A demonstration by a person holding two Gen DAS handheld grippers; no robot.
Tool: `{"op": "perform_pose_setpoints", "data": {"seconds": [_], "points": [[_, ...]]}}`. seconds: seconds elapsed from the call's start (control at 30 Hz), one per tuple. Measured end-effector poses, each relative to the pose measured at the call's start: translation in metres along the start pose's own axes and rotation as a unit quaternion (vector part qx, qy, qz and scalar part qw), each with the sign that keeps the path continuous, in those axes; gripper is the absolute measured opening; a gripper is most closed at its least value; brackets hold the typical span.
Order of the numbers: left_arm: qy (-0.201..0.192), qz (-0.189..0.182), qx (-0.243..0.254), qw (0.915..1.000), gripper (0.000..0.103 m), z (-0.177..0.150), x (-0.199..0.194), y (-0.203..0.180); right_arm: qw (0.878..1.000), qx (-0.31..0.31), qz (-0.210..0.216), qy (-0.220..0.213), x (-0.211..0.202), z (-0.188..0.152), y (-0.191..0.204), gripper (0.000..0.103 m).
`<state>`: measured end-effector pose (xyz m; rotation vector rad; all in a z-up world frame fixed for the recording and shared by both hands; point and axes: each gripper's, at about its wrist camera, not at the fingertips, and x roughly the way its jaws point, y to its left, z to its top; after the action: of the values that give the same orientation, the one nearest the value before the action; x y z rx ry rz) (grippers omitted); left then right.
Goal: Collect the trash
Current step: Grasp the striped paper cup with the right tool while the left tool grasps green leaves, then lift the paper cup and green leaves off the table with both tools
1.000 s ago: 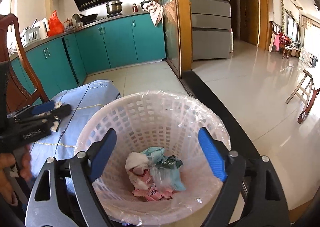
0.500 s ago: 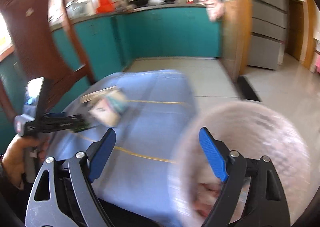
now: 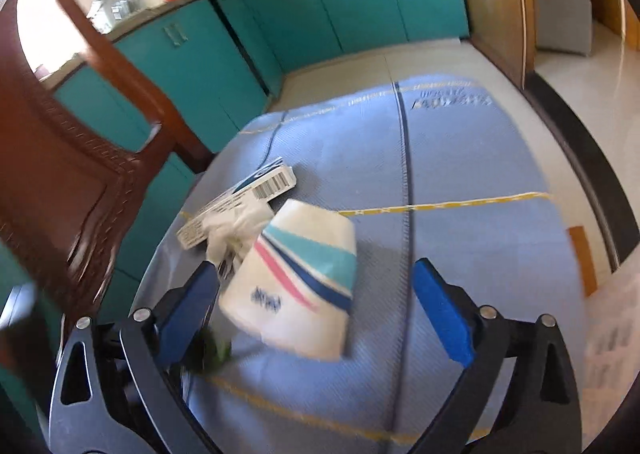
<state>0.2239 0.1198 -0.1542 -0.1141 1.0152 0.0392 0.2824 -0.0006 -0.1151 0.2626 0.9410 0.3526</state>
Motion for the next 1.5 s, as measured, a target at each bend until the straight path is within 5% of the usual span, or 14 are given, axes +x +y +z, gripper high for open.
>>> {"op": "perform_pose_setpoints", "data": {"seconds": [0.2, 0.3, 0.57, 0.7, 0.77, 0.87, 1.03, 1.17, 1.33, 1.5], "points": [[-0.003, -0.033, 0.008, 0.9994, 0.013, -0.002, -0.007, 0.0, 0.999, 0.002, -0.02, 0.032, 0.037, 0.005, 0.012, 0.096], [-0.001, -0.039, 0.003, 0.9992, 0.013, -0.004, -0.009, 0.004, 0.998, -0.037, -0.019, 0.049, 0.042, 0.001, 0.019, 0.08], [-0.007, -0.052, -0.014, 0.9985, 0.014, -0.003, -0.016, 0.011, 0.989, -0.124, -0.031, 0.078, 0.009, -0.009, 0.001, 0.077], [-0.006, -0.052, -0.016, 0.9985, 0.023, -0.004, -0.018, 0.009, 0.97, -0.206, -0.05, 0.117, -0.009, -0.021, -0.006, 0.077], [-0.005, -0.051, -0.017, 0.9985, 0.036, -0.004, -0.017, 0.007, 0.961, -0.236, -0.046, 0.134, -0.015, -0.03, -0.008, 0.077], [-0.005, -0.048, -0.021, 0.9986, 0.049, -0.004, -0.017, 0.005, 0.962, -0.237, -0.037, 0.133, -0.023, -0.038, -0.01, 0.079], [0.014, -0.03, -0.016, 0.9993, 0.053, -0.005, -0.007, 0.002, 0.961, -0.246, -0.055, 0.117, -0.031, -0.054, -0.005, 0.09], [0.018, -0.026, -0.01, 0.9995, 0.051, -0.005, -0.004, 0.0, 0.961, -0.248, -0.064, 0.103, -0.03, -0.063, -0.003, 0.091], [0.016, -0.039, 0.007, 0.9991, 0.027, -0.005, -0.003, -0.007, 0.966, -0.234, -0.071, 0.088, -0.029, -0.062, -0.005, 0.091], [0.008, -0.043, 0.011, 0.999, 0.016, -0.004, -0.008, -0.007, 0.971, -0.217, -0.059, 0.077, -0.029, -0.059, -0.006, 0.091]]}}
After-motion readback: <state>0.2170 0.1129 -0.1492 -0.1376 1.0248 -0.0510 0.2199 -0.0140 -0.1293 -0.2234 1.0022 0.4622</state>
